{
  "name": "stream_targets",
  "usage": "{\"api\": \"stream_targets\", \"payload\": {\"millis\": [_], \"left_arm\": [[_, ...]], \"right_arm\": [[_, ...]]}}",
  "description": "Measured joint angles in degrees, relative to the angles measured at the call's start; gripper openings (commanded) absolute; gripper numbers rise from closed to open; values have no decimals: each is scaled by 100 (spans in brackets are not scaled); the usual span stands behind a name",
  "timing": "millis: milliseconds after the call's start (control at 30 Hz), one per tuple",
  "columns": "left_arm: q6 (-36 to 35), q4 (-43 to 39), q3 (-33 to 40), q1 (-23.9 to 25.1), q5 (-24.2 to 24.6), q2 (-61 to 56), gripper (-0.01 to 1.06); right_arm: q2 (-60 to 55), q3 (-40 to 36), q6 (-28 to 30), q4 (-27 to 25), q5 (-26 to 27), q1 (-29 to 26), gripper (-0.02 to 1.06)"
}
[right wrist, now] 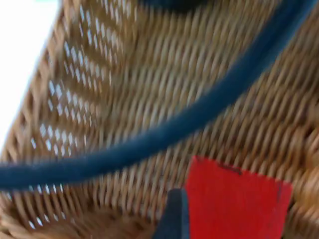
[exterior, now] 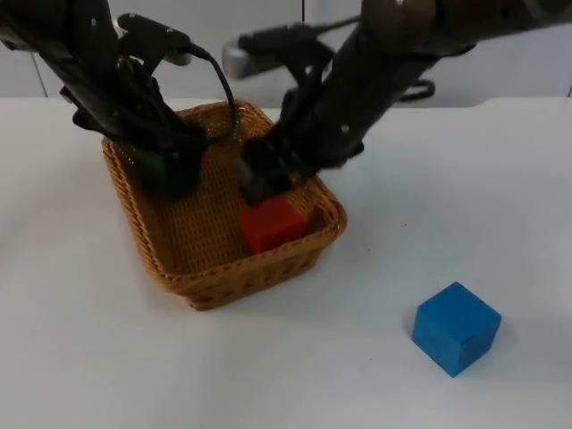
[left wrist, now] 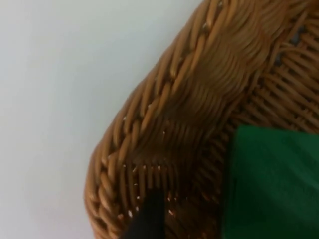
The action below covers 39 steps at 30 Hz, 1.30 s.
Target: Pick up one cube with each hand and place exactly two cubes into the same basket, leaving the remaining cube outside.
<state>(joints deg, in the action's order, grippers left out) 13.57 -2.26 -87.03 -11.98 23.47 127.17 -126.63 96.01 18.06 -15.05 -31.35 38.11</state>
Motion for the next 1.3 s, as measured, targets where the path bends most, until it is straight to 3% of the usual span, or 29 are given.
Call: {"api": "stream_targets", "payload": {"millis": [433, 667, 1300], "left_arm": [[-12, 226, -24, 10, 481, -822, 90], [-12, 258, -24, 10, 1015, -1369, 90], [78, 813, 33, 10, 1906, -2765, 90]], "right_arm": [[1193, 0, 37, 150, 325, 0, 70], [1736, 0, 37, 149, 415, 0, 70], [2574, 0, 37, 174, -269, 0, 70]]}}
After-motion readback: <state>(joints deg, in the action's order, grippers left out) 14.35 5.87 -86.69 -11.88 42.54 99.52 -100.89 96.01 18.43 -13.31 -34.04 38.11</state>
